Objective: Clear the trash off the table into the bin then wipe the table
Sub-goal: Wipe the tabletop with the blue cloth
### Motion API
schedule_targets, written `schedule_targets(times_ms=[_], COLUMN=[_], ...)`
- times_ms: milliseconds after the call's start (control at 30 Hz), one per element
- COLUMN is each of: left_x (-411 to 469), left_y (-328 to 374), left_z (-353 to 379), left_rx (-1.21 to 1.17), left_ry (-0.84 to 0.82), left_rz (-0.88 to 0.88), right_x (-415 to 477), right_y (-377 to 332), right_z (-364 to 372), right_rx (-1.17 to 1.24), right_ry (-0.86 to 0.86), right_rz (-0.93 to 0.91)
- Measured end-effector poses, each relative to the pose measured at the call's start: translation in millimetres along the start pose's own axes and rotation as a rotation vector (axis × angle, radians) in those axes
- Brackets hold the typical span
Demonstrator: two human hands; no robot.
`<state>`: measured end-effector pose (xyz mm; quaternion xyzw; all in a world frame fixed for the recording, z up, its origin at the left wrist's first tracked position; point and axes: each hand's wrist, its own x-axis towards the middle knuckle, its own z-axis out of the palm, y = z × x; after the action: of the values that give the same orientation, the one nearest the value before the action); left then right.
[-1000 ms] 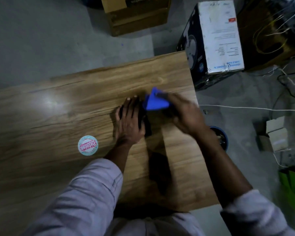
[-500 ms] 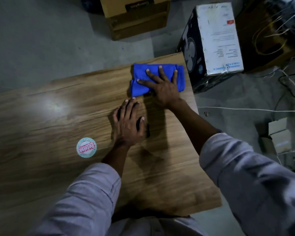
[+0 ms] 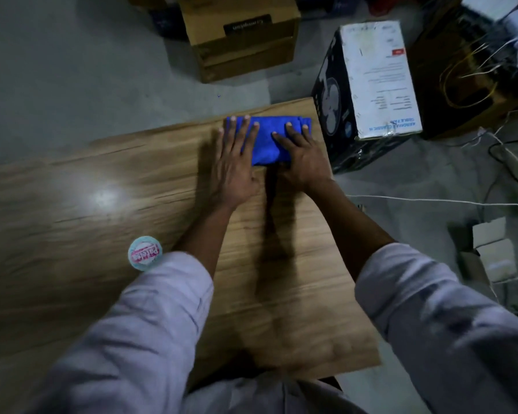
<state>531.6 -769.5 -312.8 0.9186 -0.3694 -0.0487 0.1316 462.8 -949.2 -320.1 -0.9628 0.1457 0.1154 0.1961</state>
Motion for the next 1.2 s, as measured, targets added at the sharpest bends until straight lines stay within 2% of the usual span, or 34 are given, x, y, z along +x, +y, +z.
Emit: schedule_targets(times_ms=[67,133,267,367,433,500,667,767,867,933,1067,1200], left_x=[15.2,13.6,-12.2,-56.3,-87.0,-113.7,-154.0,-172.3,-187.0,-194.5,-197.2,-205.1], left_y=[-4.1,-2.9,4.1,3.3,1.2,-1.9,2.3,12.4,16.4,17.3,18.0,17.4], left_z=[7.3,12.3,2.4,7.1,16.0,27.2,41.4,42.6,43.6,45.5,49.3,55.2], left_rx=[0.024,0.046,-0.013,-0.123,-0.131,-0.081,0.061,0.1,0.141,0.144,0.131,0.128], left_ry=[-0.156,-0.209,-0.07,0.111,0.15,0.112,0.053,0.042,0.017,0.029,0.054,0.07], left_rz=[0.004,-0.041,-0.115,-0.321,-0.43,-0.432,-0.379,-0.371,-0.351,-0.345,-0.353,-0.353], right_x=[2.1,0.3,-4.6,6.3,17.5,23.4,-5.5,-68.0,-138.6,-142.8,-86.7,-59.7], right_y=[-1.4,-2.5,-13.9,-30.5,-40.3,-43.0,-35.4,-37.2,-25.8,-11.6,-6.1,-15.7], right_z=[-5.8,-10.0,-20.4,-25.8,-19.2,-4.3,24.5,40.8,58.5,50.8,22.2,36.0], right_rx=[-0.058,-0.103,-0.146,-0.137,-0.113,-0.099,-0.153,-0.118,-0.211,-0.225,-0.155,-0.111], right_ry=[-0.027,-0.041,-0.065,-0.065,-0.107,-0.129,-0.028,-0.024,-0.001,0.004,0.036,0.045], right_rz=[0.001,0.012,0.033,-0.111,-0.163,-0.186,-0.149,-0.218,-0.335,-0.269,-0.01,-0.005])
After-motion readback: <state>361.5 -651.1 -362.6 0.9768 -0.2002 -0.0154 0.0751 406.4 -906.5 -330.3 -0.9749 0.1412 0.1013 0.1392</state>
